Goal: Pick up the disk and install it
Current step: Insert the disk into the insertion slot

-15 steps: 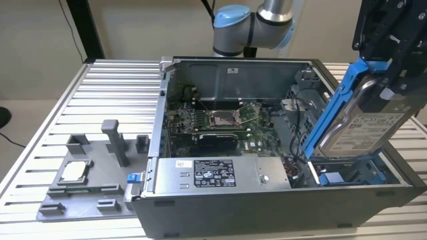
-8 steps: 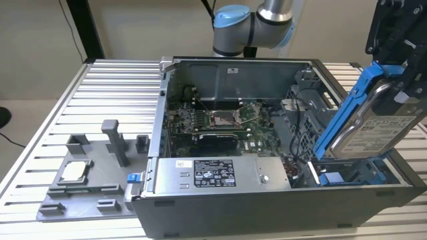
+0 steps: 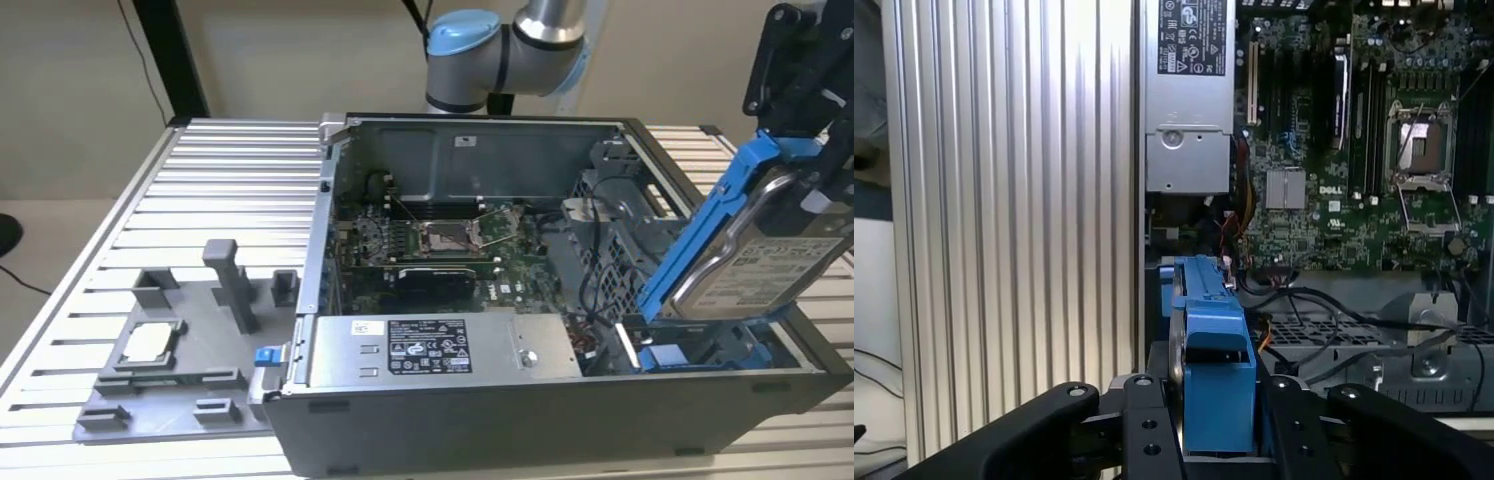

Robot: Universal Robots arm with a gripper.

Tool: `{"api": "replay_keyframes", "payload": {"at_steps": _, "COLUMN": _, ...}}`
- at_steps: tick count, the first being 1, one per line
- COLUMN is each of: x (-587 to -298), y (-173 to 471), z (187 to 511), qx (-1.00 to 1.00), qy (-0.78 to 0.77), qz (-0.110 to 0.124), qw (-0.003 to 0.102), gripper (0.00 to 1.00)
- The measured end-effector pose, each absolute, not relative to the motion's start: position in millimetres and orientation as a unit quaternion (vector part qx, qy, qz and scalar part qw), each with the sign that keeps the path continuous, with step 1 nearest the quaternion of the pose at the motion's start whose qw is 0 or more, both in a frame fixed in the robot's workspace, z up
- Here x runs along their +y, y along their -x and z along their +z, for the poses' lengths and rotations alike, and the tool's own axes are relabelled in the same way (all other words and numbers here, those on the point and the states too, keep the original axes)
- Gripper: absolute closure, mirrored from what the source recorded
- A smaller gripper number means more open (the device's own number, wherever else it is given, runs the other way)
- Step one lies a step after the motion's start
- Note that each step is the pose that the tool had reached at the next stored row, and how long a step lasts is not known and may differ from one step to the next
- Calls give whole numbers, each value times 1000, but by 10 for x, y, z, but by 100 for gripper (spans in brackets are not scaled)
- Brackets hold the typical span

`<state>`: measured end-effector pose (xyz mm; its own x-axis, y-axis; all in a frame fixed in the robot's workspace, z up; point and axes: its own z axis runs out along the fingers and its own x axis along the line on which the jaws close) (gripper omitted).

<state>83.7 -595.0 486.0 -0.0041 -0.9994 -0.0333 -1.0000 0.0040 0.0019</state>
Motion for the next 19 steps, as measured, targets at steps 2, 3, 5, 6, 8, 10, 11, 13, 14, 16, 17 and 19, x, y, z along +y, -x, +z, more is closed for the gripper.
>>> {"api": "replay_keyframes", "payload": {"at_steps": 2, "x": -5951, "y": -837, "z": 4854, "qx": 708, "qy": 705, "qz": 15, "qw": 14, "gripper": 100}}
{"api": "replay_keyframes", "payload": {"at_steps": 3, "x": -5950, "y": -838, "z": 4853, "qx": 708, "qy": 706, "qz": 16, "qw": 15, "gripper": 100}}
{"api": "replay_keyframes", "payload": {"at_steps": 5, "x": -5950, "y": -839, "z": 4851, "qx": 708, "qy": 705, "qz": 17, "qw": 16, "gripper": 100}}
{"api": "replay_keyframes", "payload": {"at_steps": 6, "x": -5950, "y": -843, "z": 4851, "qx": 708, "qy": 706, "qz": 17, "qw": 16, "gripper": 100}}
{"api": "replay_keyframes", "payload": {"at_steps": 8, "x": -5952, "y": -857, "z": 4846, "qx": 708, "qy": 706, "qz": 17, "qw": 17, "gripper": 100}}
{"api": "replay_keyframes", "payload": {"at_steps": 10, "x": -5952, "y": -876, "z": 4838, "qx": 708, "qy": 706, "qz": 17, "qw": 16, "gripper": 100}}
{"api": "replay_keyframes", "payload": {"at_steps": 11, "x": -5952, "y": -884, "z": 4829, "qx": 708, "qy": 706, "qz": 17, "qw": 16, "gripper": 100}}
{"api": "replay_keyframes", "payload": {"at_steps": 13, "x": -5952, "y": -893, "z": 4810, "qx": 708, "qy": 706, "qz": 17, "qw": 16, "gripper": 100}}
{"api": "replay_keyframes", "payload": {"at_steps": 14, "x": -5952, "y": -893, "z": 4798, "qx": 708, "qy": 705, "qz": 17, "qw": 16, "gripper": 100}}
{"api": "replay_keyframes", "payload": {"at_steps": 16, "x": -5952, "y": -896, "z": 4770, "qx": 708, "qy": 705, "qz": 17, "qw": 16, "gripper": 100}}
{"api": "replay_keyframes", "payload": {"at_steps": 17, "x": -5952, "y": -899, "z": 4755, "qx": 708, "qy": 705, "qz": 17, "qw": 16, "gripper": 100}}
{"api": "replay_keyframes", "payload": {"at_steps": 19, "x": -5952, "y": -906, "z": 4725, "qx": 708, "qy": 706, "qz": 17, "qw": 16, "gripper": 100}}
